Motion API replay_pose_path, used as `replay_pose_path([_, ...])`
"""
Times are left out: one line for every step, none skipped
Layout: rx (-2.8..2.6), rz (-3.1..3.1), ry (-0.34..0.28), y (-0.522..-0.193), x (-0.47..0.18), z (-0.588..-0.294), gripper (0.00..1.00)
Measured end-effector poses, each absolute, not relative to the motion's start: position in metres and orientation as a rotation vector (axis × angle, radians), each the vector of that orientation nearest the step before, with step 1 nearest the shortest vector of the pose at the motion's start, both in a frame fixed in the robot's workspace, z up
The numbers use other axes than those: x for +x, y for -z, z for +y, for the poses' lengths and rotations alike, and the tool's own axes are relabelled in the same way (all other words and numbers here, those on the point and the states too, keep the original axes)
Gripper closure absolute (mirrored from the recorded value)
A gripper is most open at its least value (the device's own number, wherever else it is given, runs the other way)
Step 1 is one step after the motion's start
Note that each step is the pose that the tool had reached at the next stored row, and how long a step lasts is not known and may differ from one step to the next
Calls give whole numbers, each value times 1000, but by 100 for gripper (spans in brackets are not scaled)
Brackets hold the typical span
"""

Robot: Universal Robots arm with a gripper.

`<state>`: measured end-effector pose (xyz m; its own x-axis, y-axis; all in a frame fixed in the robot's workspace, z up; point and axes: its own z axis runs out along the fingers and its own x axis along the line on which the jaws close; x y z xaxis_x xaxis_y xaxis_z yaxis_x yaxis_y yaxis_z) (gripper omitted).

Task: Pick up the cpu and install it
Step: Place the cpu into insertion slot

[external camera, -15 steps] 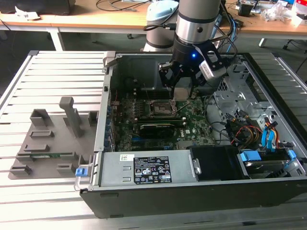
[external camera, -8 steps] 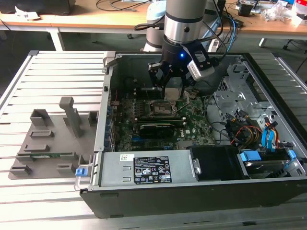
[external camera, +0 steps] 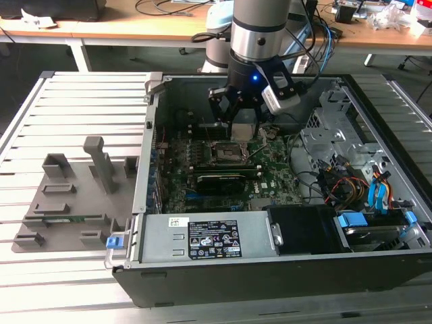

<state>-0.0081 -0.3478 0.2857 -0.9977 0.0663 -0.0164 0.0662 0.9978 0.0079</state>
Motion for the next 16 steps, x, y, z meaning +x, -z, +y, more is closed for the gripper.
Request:
replay_pose_path([116,3123,-10,-286,-8,-348,45])
replay_pose_path([132,3122,-7,-286,-8,-348,45])
replay_pose_path([146,3121,-5,-286,-8,-348,45])
replay_pose_path([166,3120,-2,-286,-8,-348,45])
replay_pose_path([188,3119,0,-286,-8,-348,45])
replay_pose_path([209,3117,3,-286,-8,-348,45])
replay_pose_path([223,3116,5,-286,-8,-348,45])
replay_pose_path([237,3115,7,-286,-8,-348,45])
replay_pose_path([244,3115,8,-286,-8,-348,45])
replay_pose_path([259,3113,10,-286,-8,-348,45])
replay_pose_path([280,3112,12,-286,-8,-348,45])
replay_pose_path([289,3111,13,-286,-8,-348,45])
replay_pose_path([302,3109,13,-286,-8,-348,45])
replay_pose_path([317,3108,14,-286,-8,-348,45])
replay_pose_path([330,3107,14,-286,-8,-348,45])
replay_pose_path([349,3105,14,-286,-8,-348,45])
